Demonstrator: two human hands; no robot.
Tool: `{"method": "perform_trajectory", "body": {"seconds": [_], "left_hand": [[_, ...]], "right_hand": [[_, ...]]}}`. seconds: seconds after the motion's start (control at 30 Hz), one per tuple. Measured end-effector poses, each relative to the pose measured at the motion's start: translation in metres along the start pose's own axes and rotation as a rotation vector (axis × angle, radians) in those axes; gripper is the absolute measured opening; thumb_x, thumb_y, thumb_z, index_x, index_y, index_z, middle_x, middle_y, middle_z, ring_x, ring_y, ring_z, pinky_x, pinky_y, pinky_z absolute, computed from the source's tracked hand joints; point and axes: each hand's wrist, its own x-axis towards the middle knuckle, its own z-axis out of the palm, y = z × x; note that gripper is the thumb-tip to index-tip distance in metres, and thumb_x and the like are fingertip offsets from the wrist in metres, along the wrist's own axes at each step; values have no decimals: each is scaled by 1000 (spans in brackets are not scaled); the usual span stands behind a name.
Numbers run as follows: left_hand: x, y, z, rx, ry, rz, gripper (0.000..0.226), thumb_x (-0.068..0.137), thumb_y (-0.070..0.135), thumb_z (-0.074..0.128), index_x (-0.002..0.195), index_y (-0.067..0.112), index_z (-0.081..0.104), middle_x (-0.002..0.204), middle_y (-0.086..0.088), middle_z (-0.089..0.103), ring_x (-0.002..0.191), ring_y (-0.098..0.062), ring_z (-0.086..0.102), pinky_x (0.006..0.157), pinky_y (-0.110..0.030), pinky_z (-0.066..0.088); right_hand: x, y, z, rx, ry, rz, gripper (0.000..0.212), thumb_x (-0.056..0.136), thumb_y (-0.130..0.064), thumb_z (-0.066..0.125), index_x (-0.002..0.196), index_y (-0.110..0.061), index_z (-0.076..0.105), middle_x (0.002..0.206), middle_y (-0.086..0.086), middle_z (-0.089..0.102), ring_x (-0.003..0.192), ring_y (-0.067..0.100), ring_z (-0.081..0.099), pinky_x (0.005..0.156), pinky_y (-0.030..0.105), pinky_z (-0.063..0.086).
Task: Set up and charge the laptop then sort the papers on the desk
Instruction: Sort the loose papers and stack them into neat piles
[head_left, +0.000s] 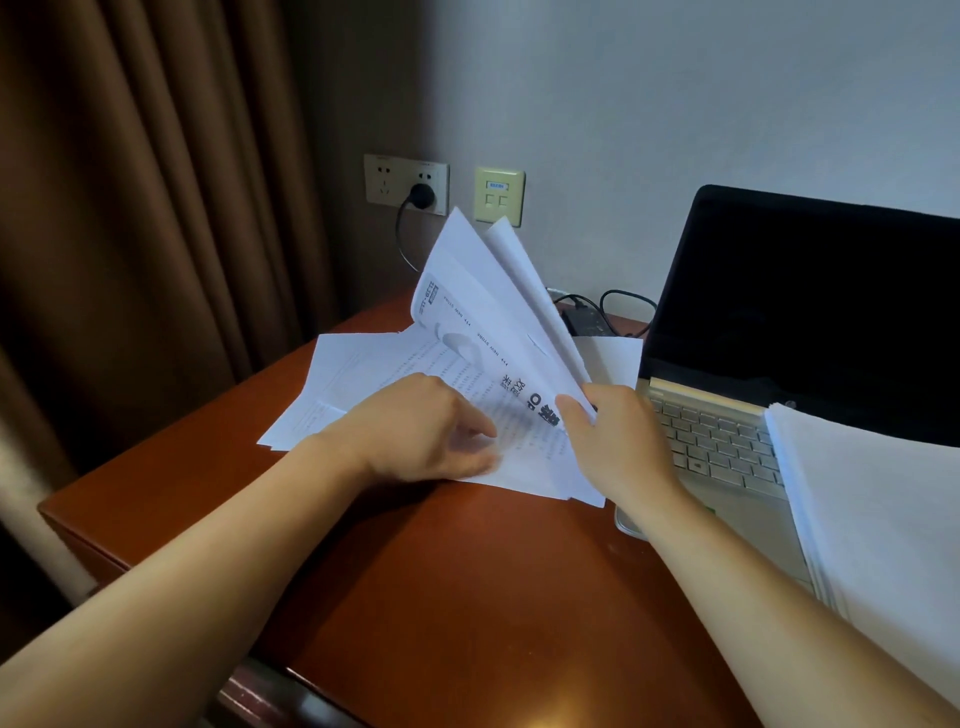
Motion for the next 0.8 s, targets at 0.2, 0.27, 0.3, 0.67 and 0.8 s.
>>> {"method": "perform_trajectory", "body": {"seconds": [0.2, 0.27, 0.3, 0.67, 0.8], "left_hand": [[-3, 1, -3, -33, -24, 41, 56, 79, 69, 56, 115, 30, 75, 108, 10, 74, 99, -12, 66, 86, -32, 52], [-3, 2, -4, -16, -36, 54, 64, 77, 77, 51, 113, 29, 75, 104, 8, 74, 95, -14, 66, 83, -33, 52], [-2, 3, -3, -17, -25, 54, 62, 78, 75, 51, 112, 30, 75, 101, 8, 74, 93, -14, 66, 83, -34, 52], [-4, 5, -5, -30, -40, 56, 67, 76, 76, 52, 120, 31, 74, 110, 10, 74, 101, -11, 65, 91, -30, 50], [0, 8, -2, -15, -36, 42, 46, 81, 54, 60, 119, 32, 74, 107, 8, 75, 98, -14, 67, 87, -32, 53]], "right_hand": [[0, 1, -1, 15, 70, 10, 48, 98, -30, 54, 57, -13, 34, 51, 0, 26, 51, 21, 25, 51, 30, 17], [0, -2, -4, 45, 93, 9, 51, 97, -27, 56, 55, -18, 28, 50, -3, 23, 50, 19, 23, 52, 30, 16], [1, -1, -4, 58, 96, 13, 52, 97, -26, 56, 55, -19, 26, 51, -3, 22, 51, 18, 22, 52, 30, 16], [2, 2, -2, 94, 82, 45, 48, 97, -27, 56, 58, -12, 32, 55, 2, 25, 54, 19, 23, 53, 30, 17], [1, -1, -2, 94, 32, 36, 47, 95, -27, 55, 59, -17, 27, 54, -2, 22, 53, 17, 21, 53, 30, 15]]}}
